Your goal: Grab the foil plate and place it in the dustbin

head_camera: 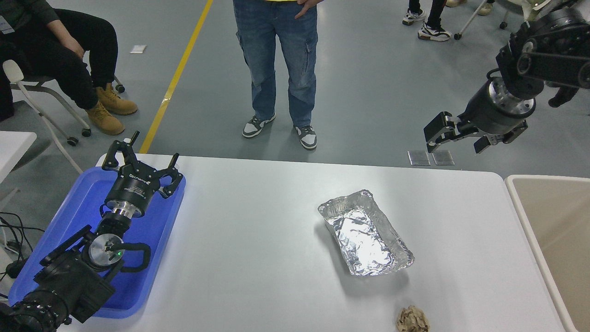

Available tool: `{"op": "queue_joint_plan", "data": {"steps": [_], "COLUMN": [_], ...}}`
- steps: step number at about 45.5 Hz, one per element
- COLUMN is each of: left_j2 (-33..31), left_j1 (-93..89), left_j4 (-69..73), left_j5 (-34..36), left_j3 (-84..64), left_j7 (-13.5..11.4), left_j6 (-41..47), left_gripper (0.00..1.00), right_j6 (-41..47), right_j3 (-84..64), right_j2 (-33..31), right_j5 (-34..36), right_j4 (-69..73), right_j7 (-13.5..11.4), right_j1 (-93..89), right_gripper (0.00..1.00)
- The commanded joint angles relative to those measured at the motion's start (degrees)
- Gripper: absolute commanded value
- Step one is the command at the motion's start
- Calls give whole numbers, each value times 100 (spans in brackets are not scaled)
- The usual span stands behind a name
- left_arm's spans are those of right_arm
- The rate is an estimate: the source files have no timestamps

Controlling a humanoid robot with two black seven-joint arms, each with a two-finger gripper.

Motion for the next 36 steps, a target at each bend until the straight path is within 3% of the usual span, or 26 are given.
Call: {"op": "queue_joint_plan", "data": {"steps": [1, 11, 26, 36], "left_j2": [0, 0, 0, 0], "left_j1": [0, 0, 0, 0], "left_j4": [0, 0, 0, 0], "left_j5": [0, 0, 0, 0], "left_j3": [0, 0, 0, 0], "left_j7": [0, 0, 0, 0], "left_j6": [0, 0, 0, 0], "left_gripper": [100, 100, 100, 100], "right_j6": [0, 0, -1124, -1336], "right_j3": [3, 20, 29, 530], "right_j2": [41, 111, 296, 516], "right_j5": [22, -101, -241, -355], "right_j4": [-12, -12, -30, -196], "right_j7": [0, 0, 18, 70], "right_j1": [-102, -436, -1174, -1666], "right_gripper": [100, 100, 100, 100]}}
